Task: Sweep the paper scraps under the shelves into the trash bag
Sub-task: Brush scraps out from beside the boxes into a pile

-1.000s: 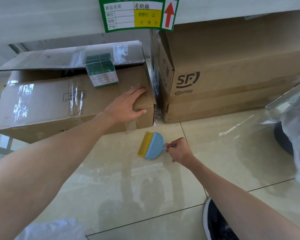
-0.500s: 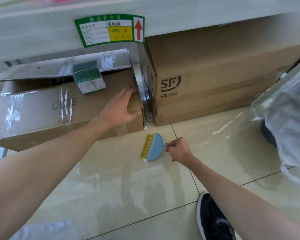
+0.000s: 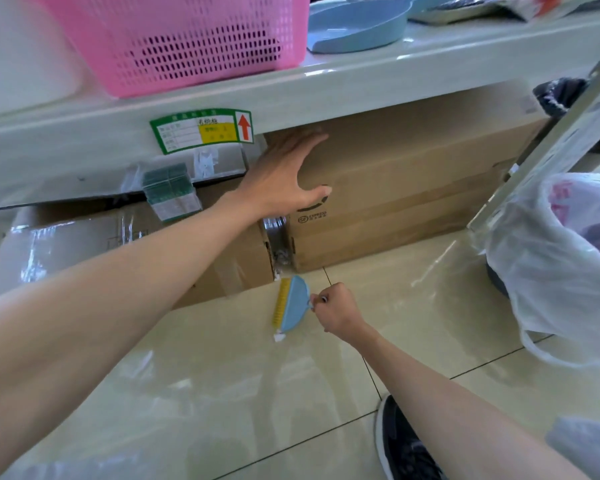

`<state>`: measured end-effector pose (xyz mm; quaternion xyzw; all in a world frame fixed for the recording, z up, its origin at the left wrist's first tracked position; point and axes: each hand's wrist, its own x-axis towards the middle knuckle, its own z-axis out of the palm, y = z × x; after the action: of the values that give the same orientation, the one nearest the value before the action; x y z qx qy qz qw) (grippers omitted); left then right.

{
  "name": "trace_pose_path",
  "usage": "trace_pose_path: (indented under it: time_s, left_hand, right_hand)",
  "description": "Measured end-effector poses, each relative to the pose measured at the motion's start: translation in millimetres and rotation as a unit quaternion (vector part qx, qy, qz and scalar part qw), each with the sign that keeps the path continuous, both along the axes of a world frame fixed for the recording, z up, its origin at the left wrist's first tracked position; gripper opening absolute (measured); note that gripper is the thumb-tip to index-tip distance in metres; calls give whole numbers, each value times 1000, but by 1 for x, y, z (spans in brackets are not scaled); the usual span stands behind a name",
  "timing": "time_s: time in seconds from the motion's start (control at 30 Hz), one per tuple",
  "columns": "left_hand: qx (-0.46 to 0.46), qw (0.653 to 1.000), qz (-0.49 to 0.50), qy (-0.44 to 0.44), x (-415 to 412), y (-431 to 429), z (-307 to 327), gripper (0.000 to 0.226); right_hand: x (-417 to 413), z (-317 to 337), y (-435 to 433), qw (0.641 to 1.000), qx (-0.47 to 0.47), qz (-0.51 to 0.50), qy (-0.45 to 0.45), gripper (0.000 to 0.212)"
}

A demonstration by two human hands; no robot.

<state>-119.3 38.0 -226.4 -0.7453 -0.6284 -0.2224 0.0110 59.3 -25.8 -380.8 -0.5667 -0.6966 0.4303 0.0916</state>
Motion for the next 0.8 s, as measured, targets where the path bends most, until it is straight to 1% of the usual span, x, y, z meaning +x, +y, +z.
trace_pose_path:
  time_s: [0.13, 0.2, 0.27, 0.43, 0.5, 0.57, 0.67, 0.8]
  left_hand:
    - [-94, 995, -13, 32, -1, 23, 3, 92]
    - [-134, 990, -17, 38, -5, 30, -1, 92]
    - [-149, 987, -23, 47, -7, 34, -6, 89]
    - [-110, 992, -39, 39, -10, 38, -14, 82]
    - [-92, 994, -43, 40, -10, 38, -19, 81]
    - [-69, 995, -40, 59, -8, 38, -26, 82]
    - [-33, 995, -35, 83, -8, 39, -34, 83]
    - [-8, 996, -41, 80, -11, 43, -40, 82]
  right_hand:
    - [-4, 2, -1, 999, 40, 16, -15, 49]
    - [-7, 2, -2, 997, 57, 34, -32, 46]
    - [-13, 2, -4, 993, 86, 62, -56, 39]
    - [-32, 10, -5, 972, 186, 105, -99, 23]
    - [-42, 13, -2, 965, 201, 123, -117, 19]
    - [-52, 15, 2, 956, 212, 154, -129, 14]
    - [-67, 11, 8, 950, 229, 171, -127, 21]
    - [-86, -4, 20, 957, 230, 129, -118, 24]
